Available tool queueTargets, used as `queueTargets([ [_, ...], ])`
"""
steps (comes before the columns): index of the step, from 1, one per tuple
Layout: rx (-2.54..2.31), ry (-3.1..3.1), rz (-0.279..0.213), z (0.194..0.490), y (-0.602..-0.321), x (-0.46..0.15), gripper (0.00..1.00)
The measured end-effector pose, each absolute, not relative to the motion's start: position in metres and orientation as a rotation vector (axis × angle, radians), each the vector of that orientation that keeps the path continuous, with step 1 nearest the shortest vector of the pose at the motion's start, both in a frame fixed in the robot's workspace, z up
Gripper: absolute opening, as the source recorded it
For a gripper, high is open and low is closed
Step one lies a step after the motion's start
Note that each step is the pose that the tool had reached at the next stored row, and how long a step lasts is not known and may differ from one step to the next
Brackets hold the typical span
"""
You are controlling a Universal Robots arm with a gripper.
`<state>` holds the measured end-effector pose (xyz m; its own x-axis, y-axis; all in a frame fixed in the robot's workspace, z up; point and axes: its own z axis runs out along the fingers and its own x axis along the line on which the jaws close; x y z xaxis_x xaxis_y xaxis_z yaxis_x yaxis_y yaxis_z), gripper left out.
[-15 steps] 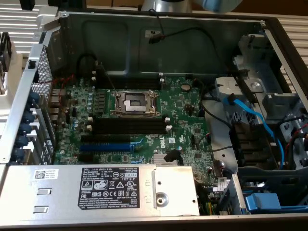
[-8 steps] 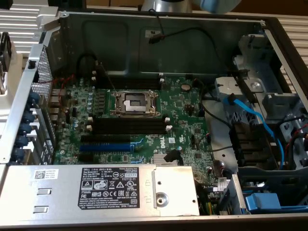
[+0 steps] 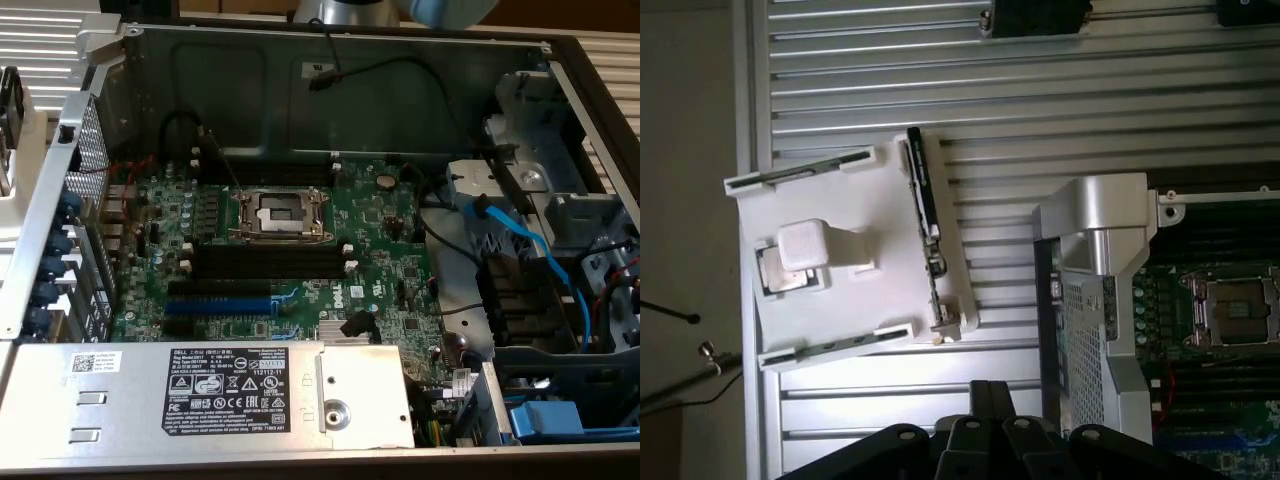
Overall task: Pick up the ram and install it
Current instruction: 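Reach for the ram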
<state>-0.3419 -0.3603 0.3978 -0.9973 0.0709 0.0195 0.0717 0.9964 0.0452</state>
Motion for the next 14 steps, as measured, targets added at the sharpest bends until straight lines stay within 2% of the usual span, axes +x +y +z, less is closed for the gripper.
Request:
queueTargets([
  [14, -0.112, -3.121, -0.072, 0.378, -0.358, -0.406, 0.1],
])
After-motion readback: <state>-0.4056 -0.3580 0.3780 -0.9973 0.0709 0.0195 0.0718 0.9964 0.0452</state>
